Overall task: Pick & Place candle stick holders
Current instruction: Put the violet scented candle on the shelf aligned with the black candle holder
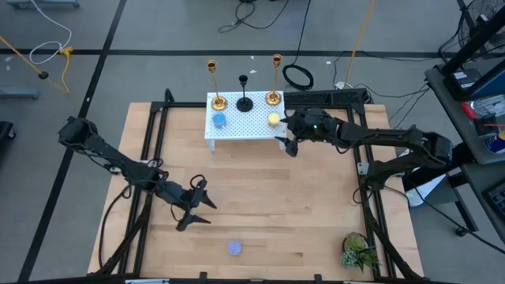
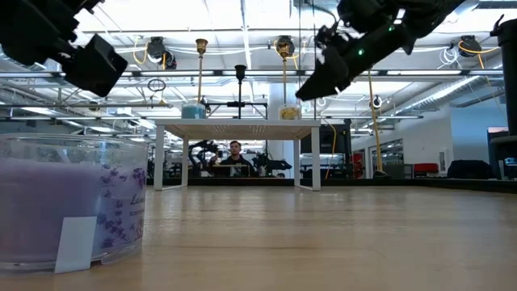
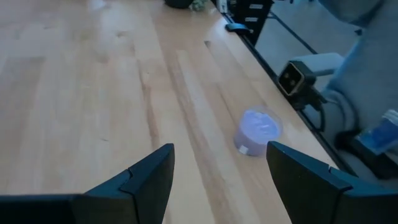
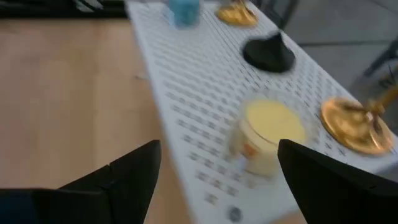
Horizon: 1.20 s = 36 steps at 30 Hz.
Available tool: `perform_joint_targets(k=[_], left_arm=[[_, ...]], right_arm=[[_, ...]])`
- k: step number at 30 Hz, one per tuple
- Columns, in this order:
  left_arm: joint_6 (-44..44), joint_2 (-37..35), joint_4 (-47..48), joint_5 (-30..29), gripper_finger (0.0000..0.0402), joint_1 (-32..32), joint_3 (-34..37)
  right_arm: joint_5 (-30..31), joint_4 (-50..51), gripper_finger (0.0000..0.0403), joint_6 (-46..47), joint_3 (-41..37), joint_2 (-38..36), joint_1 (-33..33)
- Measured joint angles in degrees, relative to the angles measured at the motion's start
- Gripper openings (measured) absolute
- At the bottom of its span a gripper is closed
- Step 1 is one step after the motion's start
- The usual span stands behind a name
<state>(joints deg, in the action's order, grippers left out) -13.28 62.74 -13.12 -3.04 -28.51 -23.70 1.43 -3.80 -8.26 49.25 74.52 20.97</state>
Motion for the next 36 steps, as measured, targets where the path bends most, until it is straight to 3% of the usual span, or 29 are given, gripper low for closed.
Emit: perform_joint_targets(k=[7,12,17,23,29,36], left_arm=[[-0.8,6.7,-4.1,-2.9,0.0257,-5.0,0.0],[-0.8,15.2,-14.8,-3.2,0.0257,-7.1,0.0],[-0.9,22.7,-25.4,-3.2,0.0257,-7.7,0.0],[-0.9,31.3,-35.2,-3.2,0.0257,-7.7,-0.8],[1.1,39.3,-35.1,-3.0,0.0257,-7.7,-5.8],[4.7,44.0,-35.2,1.1,0.0257,-7.4,-9.9]], right_arm=[[0.3,4.4,0.0322,2.4,0.1,-2.8,-7.9],[0.0,6.8,0.0322,7.9,-1.1,-2.9,-14.6],[-0.2,-0.8,0.0322,11.4,-6.7,-2.8,-23.3],[0.1,-16.9,0.0322,13.4,-15.1,-2.8,-31.1],[0.3,-28.6,0.0322,12.1,-21.3,-2.8,-33.1],[3.2,-29.4,0.0322,12.1,-22.2,-2.8,-33.0]])
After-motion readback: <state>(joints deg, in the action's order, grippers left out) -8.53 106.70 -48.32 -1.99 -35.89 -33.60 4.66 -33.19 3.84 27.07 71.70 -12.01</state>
